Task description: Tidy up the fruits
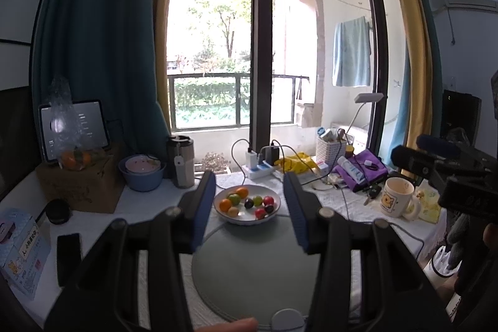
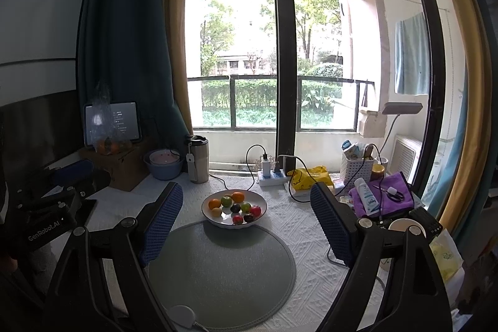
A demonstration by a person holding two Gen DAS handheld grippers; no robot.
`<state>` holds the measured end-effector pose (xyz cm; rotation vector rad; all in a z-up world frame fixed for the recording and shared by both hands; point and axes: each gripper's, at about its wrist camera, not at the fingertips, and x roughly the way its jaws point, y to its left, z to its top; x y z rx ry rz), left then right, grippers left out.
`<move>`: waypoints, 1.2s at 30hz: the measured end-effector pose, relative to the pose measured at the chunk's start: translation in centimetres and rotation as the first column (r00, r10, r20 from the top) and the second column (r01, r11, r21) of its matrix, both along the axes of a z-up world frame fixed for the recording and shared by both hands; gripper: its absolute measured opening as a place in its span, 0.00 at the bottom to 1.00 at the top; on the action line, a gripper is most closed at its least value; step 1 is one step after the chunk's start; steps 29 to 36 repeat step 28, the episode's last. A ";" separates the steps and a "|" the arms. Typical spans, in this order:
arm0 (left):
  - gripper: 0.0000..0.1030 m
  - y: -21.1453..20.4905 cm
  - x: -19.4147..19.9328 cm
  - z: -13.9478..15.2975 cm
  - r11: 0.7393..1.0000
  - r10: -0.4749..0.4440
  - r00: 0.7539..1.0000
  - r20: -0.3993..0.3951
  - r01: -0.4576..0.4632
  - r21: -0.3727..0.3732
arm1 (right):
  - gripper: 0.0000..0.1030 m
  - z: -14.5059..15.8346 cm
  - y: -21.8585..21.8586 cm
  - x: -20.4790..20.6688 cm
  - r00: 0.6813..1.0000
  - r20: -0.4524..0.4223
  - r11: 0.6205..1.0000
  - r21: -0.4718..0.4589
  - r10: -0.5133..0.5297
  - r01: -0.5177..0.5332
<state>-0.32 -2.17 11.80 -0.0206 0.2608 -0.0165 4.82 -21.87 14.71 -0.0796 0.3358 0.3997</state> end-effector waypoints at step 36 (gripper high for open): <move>0.45 -0.3 0.5 -0.7 1.000 -0.016 1.000 -0.004 0.016 -0.010 | 0.84 -1.1 0.1 0.7 1.000 -0.029 1.000 -0.001 0.007 -0.007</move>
